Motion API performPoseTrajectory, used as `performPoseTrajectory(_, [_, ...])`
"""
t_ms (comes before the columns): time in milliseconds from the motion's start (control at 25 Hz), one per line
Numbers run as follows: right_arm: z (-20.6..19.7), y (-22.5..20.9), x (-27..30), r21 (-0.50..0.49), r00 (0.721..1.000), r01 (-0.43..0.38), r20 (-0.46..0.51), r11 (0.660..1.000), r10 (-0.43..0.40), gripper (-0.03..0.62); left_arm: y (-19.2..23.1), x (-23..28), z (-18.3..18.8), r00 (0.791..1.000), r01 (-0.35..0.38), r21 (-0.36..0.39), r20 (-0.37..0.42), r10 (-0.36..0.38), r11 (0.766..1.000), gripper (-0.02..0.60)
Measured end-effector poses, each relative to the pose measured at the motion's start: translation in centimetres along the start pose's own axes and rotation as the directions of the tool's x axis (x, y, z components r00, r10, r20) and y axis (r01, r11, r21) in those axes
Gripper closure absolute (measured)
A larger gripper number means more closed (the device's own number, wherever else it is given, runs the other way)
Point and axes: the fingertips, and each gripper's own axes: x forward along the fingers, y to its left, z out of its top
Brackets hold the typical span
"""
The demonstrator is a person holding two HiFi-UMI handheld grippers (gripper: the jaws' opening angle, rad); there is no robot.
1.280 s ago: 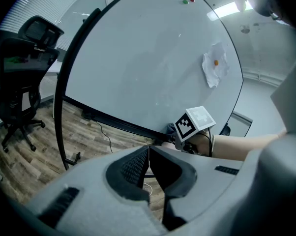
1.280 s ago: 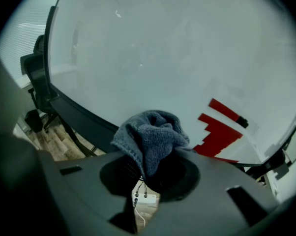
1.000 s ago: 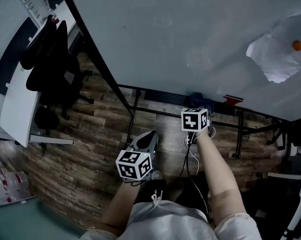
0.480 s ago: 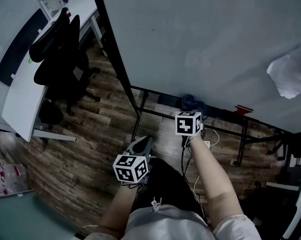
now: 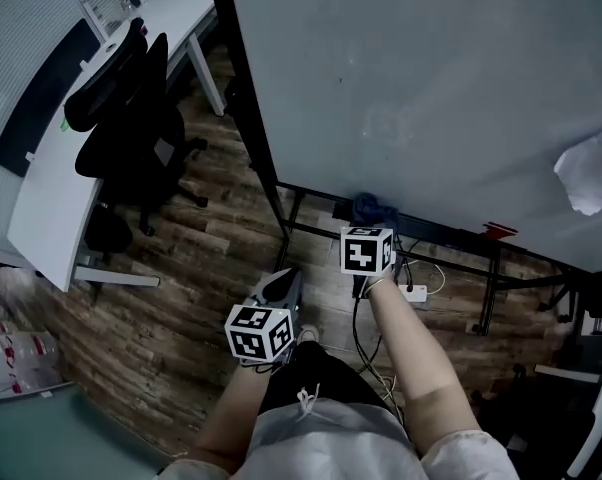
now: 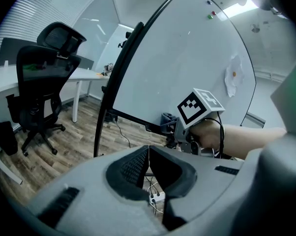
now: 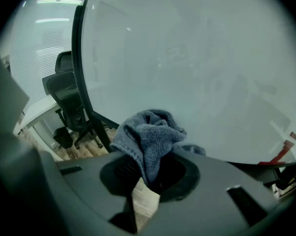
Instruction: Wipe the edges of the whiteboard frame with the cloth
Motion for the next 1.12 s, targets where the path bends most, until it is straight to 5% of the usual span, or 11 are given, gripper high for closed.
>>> performPoseTrajectory(400, [2.1,5.4,1.6,0.045,0.997,-0.058,-0.041,0.997,0.060,0.525,3.2,-0.8,3.2,1.000,0.016,0.066,-0.020,-0.015,0.998,0.563])
performPoseTrajectory(720, [2.7,6.4,1.8,0.079,0.997,0.051,-0.053,0.996,-0.047,0.525,6.8,-0.9,5.1,0.996,0.061,0.099,-0.072,-0.054,0.993,0.563])
performPoseTrajectory(1120, [4.9,13.2,3.4,0.065,0.997,-0.028,-0.063,0.998,0.032,0.525,10.1,-2.2,6.7,0.987,0.131,0.122,-0.112,-0.117,0.984,0.563])
